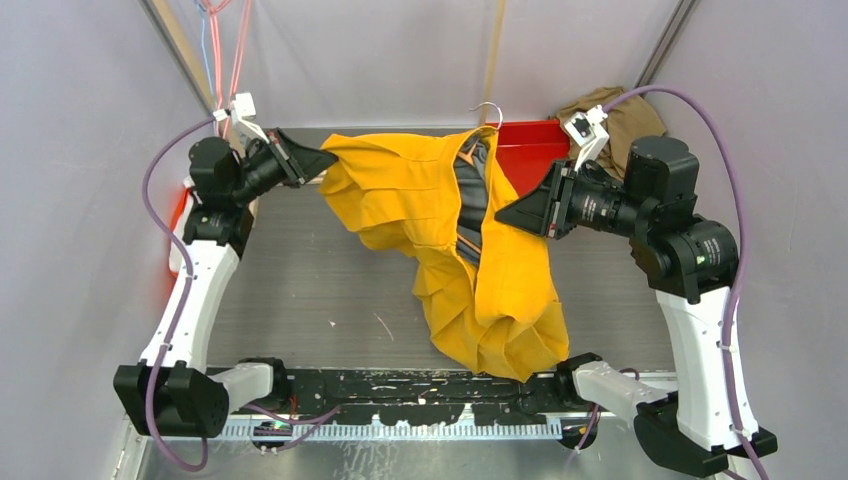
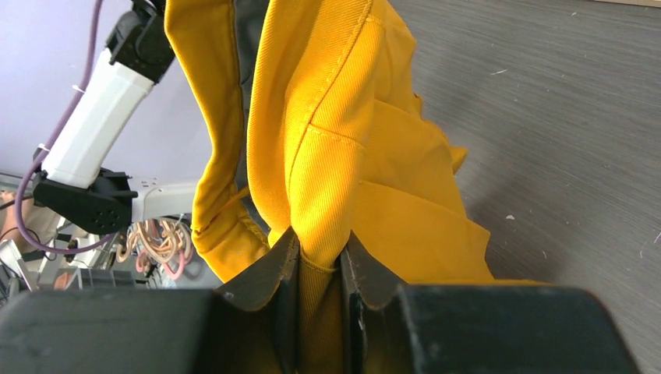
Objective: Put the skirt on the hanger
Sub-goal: Adjust the skirt on the hanger.
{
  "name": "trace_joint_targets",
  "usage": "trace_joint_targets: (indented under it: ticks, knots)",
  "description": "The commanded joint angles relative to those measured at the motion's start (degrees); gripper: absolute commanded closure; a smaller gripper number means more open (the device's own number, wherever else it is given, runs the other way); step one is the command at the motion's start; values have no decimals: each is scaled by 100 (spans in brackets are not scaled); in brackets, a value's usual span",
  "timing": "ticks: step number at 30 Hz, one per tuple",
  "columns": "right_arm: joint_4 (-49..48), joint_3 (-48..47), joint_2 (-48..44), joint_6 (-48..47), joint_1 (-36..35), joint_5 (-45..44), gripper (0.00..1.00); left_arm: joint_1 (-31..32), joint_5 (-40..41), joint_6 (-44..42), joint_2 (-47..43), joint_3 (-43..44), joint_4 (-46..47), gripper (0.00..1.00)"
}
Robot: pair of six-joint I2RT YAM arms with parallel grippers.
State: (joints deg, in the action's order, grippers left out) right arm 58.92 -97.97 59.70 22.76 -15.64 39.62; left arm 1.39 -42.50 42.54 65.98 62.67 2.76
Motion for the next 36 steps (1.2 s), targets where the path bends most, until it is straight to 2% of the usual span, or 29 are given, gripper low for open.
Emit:
trace_joint_targets:
  ticks: [1, 4, 10, 16, 21, 24, 29, 33, 36]
  knots:
    - [-23, -251, -347, -64, 29, -10, 99, -324, 1471, -583, 236, 872, -1033, 100]
    - [-12, -281, -447, -66, 29, -62, 99, -328, 1813, -748, 361, 1155, -1398, 100]
    - [-88, -352, -547, 26, 28, -63, 99, -331, 2697, -851, 361, 995, -1559, 99]
    - [-254, -200, -604, 128, 33, 3, 99, -338, 2753, -1014, 635, 818, -1765, 98]
    - [-761, 170, -737, 311, 29, 26, 99, -328, 2381, -969, 593, 652, -1602, 95]
    - [-1120, 279, -815, 414, 35, -141, 99, -292, 2226, -1082, 508, 656, -1814, 91]
    - [-1655, 270, -883, 517, 33, -230, 99, -287, 2640, -1283, 413, 530, -2137, 77]
    - [-1815, 256, -795, 553, 26, -176, 99, -236, 2410, -1177, 396, 468, -2087, 76]
    - [-2176, 425, -815, 662, 31, -129, 99, 63, 2437, -1188, 285, 619, -2096, 75]
